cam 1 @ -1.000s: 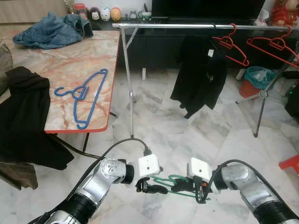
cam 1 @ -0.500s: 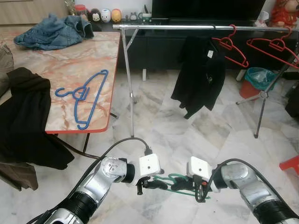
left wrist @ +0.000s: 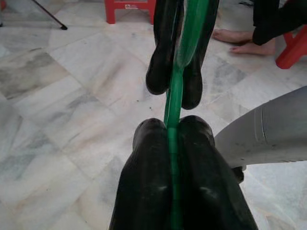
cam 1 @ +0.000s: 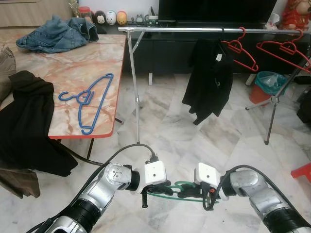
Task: Hang hanger
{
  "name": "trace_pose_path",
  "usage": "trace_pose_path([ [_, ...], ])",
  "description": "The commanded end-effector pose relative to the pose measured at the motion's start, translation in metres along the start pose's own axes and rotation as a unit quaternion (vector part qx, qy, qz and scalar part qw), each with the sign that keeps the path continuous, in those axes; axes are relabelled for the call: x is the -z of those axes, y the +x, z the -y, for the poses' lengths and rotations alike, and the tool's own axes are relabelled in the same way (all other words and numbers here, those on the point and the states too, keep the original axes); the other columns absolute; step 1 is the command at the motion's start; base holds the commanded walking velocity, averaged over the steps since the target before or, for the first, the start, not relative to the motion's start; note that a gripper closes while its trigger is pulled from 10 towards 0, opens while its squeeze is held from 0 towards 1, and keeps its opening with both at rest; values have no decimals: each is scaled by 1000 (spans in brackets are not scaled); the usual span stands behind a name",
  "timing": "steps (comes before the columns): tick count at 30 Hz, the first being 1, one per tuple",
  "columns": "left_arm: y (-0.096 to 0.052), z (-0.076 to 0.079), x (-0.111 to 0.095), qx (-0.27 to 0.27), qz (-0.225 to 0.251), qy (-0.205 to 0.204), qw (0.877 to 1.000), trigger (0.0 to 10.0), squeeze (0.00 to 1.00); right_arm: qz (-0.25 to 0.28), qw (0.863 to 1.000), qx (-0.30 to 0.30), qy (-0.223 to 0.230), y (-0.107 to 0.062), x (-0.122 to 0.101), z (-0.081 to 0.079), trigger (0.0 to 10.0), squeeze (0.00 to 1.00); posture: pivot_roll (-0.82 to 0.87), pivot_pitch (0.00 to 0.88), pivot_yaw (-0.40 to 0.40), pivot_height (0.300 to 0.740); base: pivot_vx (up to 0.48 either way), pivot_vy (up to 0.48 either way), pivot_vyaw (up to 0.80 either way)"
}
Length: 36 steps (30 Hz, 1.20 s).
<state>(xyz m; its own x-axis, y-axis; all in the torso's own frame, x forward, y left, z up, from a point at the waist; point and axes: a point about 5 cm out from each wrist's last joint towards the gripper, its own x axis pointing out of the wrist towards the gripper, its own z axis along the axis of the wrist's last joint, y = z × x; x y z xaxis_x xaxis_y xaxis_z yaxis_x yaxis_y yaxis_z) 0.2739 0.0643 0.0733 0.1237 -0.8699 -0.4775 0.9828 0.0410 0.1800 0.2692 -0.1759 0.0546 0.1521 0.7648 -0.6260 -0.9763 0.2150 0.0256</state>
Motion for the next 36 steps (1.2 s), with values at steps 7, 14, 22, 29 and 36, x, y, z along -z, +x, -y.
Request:
trace_pose_path([
  [7, 0, -3, -2, -1, -3, 9, 1000, 0, 0, 24, 1000, -8, -2, -2, -9, 1, 10000, 1000, -13, 16, -37, 740, 0, 0, 0],
  [14, -1, -2, -1, -3, -2, 5, 1000, 0, 0, 31, 999, -30, 3, -1, -10, -4, 10000, 1000, -15, 31, -41, 740, 0, 0, 0],
  [22, -4, -2, 3, -9, -3, -2, 1000, 0, 0, 9, 999, -33, 11, -10, 1, -8, 10000, 1000, -21, 44, -43, 740, 0, 0, 0],
  [29, -21, -8, 17, -36, -25, -19, 999, 0, 0, -36, 995, 68, 66, -40, 41, -3, 10000, 0, -22, 55, -44, 740, 0, 0, 0],
  [36, -36, -11, 27, -71, -34, -34, 996, 1255, 0, 3, 961, 237, 140, -65, 60, 11, 10000, 0, -23, 60, -36, 740, 0, 0, 0],
])
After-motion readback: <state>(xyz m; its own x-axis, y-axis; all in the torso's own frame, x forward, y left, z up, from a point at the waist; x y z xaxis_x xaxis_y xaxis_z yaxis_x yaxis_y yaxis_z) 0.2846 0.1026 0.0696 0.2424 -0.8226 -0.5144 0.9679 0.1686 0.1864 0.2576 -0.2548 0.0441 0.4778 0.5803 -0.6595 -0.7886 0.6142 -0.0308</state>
